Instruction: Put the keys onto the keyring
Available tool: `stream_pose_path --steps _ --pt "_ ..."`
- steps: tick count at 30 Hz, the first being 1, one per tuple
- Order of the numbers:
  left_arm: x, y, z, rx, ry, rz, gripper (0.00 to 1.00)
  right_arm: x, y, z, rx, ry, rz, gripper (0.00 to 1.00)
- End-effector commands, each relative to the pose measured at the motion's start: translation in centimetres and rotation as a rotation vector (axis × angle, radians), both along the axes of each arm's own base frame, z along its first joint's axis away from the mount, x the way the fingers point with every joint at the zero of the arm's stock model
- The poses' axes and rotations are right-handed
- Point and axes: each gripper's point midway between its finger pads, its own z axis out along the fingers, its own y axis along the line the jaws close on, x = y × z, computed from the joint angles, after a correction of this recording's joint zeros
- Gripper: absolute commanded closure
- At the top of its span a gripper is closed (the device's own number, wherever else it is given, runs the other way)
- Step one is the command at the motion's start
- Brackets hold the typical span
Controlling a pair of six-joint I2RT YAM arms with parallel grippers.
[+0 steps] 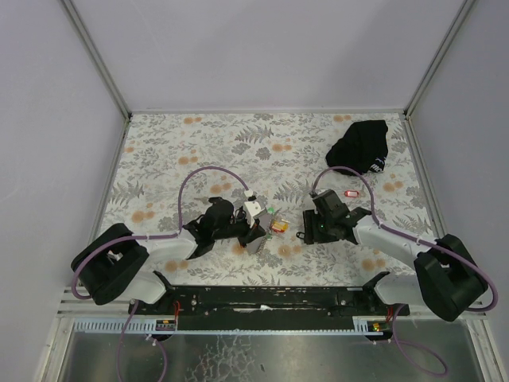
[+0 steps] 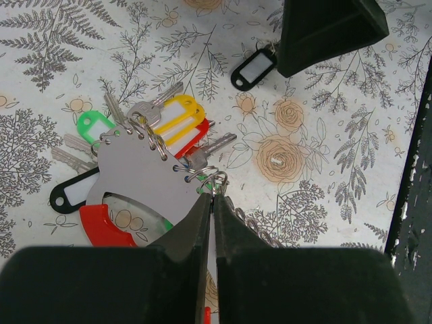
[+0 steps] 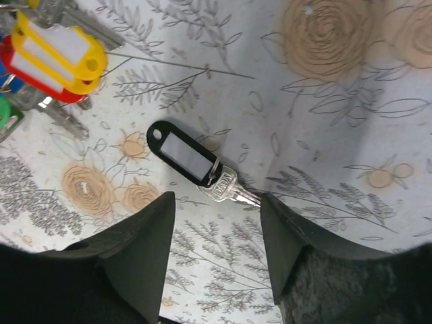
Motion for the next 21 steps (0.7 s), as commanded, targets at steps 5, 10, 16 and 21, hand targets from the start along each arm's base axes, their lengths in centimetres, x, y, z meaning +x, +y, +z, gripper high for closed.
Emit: stream_pose_path --steps 5,10,16,21 --pt "0.4 -1.2 2.0 -0.050 -0.037 -0.027 1.00 -3.4 4.5 0.0 0.132 0.123 0.096 0.47" --pt "0.4 -1.1 1.9 -0.047 -0.036 -0.024 1.00 -3.4 7.3 1.1 0.195 0.116 0.166 0.49" --pt "0.4 -1.0 2.1 -0.048 -0.042 -0.018 1.00 -1.9 6.3 2.9 0.106 0.019 0.254 0.51" --pt "0.5 -1.0 2.0 -0.045 -0.041 -0.014 1.00 -1.7 7.4 2.8 0.108 0.045 0.320 0.61"
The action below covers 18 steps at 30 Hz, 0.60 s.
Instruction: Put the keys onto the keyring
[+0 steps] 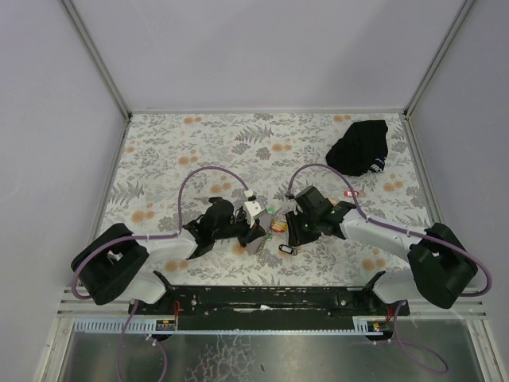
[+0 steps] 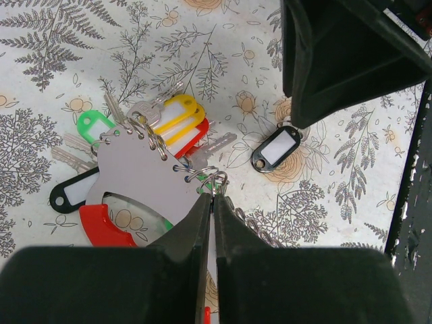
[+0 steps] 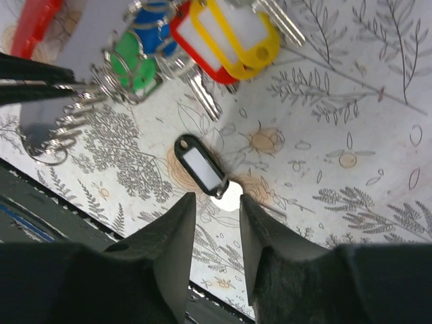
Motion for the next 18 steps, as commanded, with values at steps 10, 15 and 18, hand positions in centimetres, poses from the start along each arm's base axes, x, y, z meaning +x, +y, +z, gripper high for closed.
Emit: stream_pose_path --steps 10,15,18 --pt "0.6 -1.0 2.0 -0.045 -0.040 -0.012 1.00 1.3 2.0 -0.9 -0.005 0.034 -0.005 0.72" --pt "0.6 -1.0 2.0 -0.043 -0.038 -0.013 1.00 1.0 2.1 -1.2 0.003 0.048 -0.015 0.79" --pt "0.5 -1.0 1.9 -0.042 -0.037 -0.014 1.00 1.3 1.3 -1.4 -0.032 0.033 -0.044 0.90"
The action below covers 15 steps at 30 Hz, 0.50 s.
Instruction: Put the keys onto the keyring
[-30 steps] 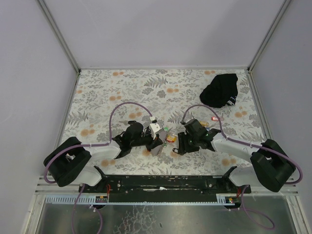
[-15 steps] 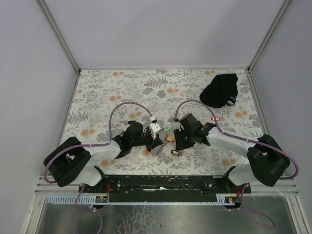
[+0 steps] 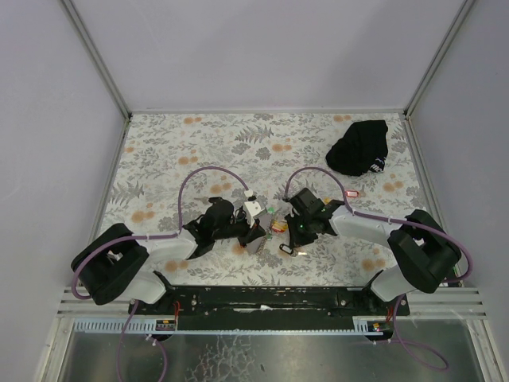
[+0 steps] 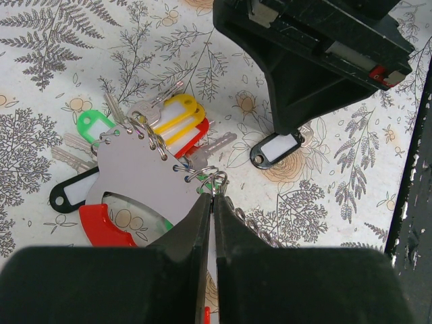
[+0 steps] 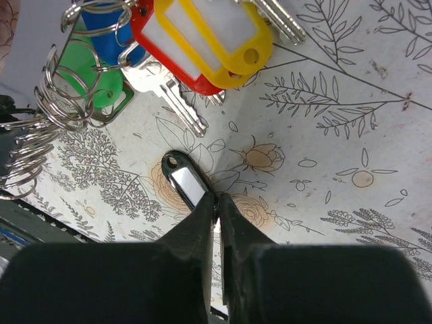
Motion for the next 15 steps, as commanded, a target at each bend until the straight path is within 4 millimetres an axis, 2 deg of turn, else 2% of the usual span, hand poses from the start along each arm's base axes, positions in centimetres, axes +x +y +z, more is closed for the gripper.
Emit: stream_pose_path --steps 1,4,9,13,15 --pt "0.6 -1.0 1.9 -0.042 -0.039 -0.013 1.00 1.3 0.3 1.0 -0.009 -0.056 -0.047 0.93" --pt "0.5 -1.0 1.9 -0.042 -0.039 -0.014 1.00 2.4 -1.4 1.2 -0.079 -0.114 -0.133 1.00" --pt "0.5 -1.0 1.9 -0.042 -0.037 -0.014 1.00 4.7 -4.8 2.3 -0.167 -0.227 -0.335 1.00" --pt "0.6 -1.0 2.0 -0.042 -0.037 -0.012 1.00 6.0 -7.0 1.8 -0.133 -0.230 -0.464 0.99" --pt "0.5 -1.1 2.0 -0.042 -0.036 -0.014 1.00 6.3 -7.6 1.6 -0.113 -0.229 -0.496 0.95"
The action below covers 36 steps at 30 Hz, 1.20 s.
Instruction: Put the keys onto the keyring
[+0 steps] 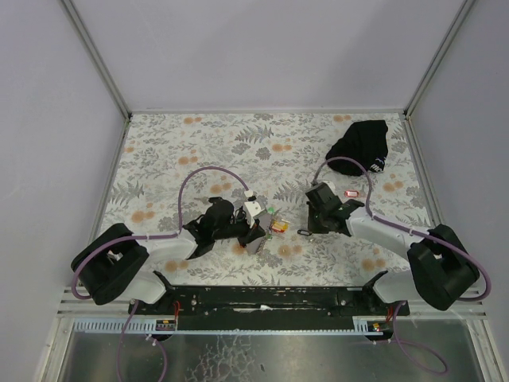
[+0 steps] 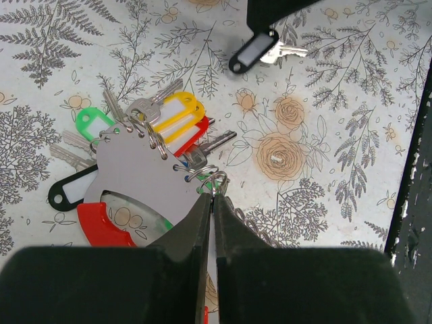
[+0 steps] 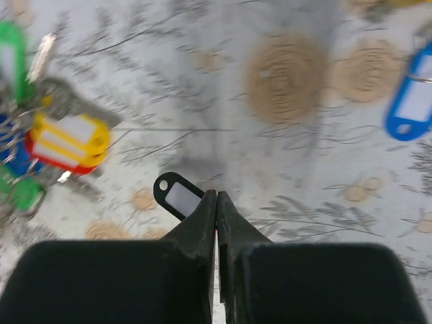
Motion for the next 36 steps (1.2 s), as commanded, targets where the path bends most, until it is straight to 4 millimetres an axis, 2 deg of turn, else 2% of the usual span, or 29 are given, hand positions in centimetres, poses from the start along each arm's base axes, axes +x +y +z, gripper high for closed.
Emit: stream_pose_path --steps 1,4,8,14,19,27,32,36 --pt "0.6 -1.1 2.1 -0.046 -0.040 -0.015 1.00 1.5 -2.6 -0.3 0.002 -0.050 -0.151 0.92" --pt "0.5 -1.2 2.0 -0.046 -0.036 -0.018 1.00 1.4 -3.0 -0.4 -0.004 -0.048 -0.143 0.82" --pt "0.6 -1.2 2.0 -0.045 -0.035 -0.017 1.00 0.7 -3.6 -0.1 -0.017 -0.049 -0.134 0.58" --pt "0.6 -1.2 2.1 -0.047 -0.035 -0.019 1.00 -1.2 -3.9 0.6 0.013 -0.027 -0.100 0.44" --pt "0.6 -1.3 2.0 -0.046 -0.034 -0.020 1.00 -3.4 -3.4 -0.3 0.056 0.057 -0.062 0.41" --pt "0.6 -1.3 2.0 -0.045 -0.031 -0.021 1.00 -5.2 -1.3 -1.8 0.161 0.132 -0.038 0.41" --pt "0.6 -1.2 2.1 -0.044 -0.035 -0.019 1.00 -5.0 0.8 -2.3 0.191 0.131 -0.002 0.41" --pt "0.6 -1.2 2.1 -0.046 -0.039 -0.017 1.00 -3.2 2.3 -2.2 0.205 0.085 0.011 0.42"
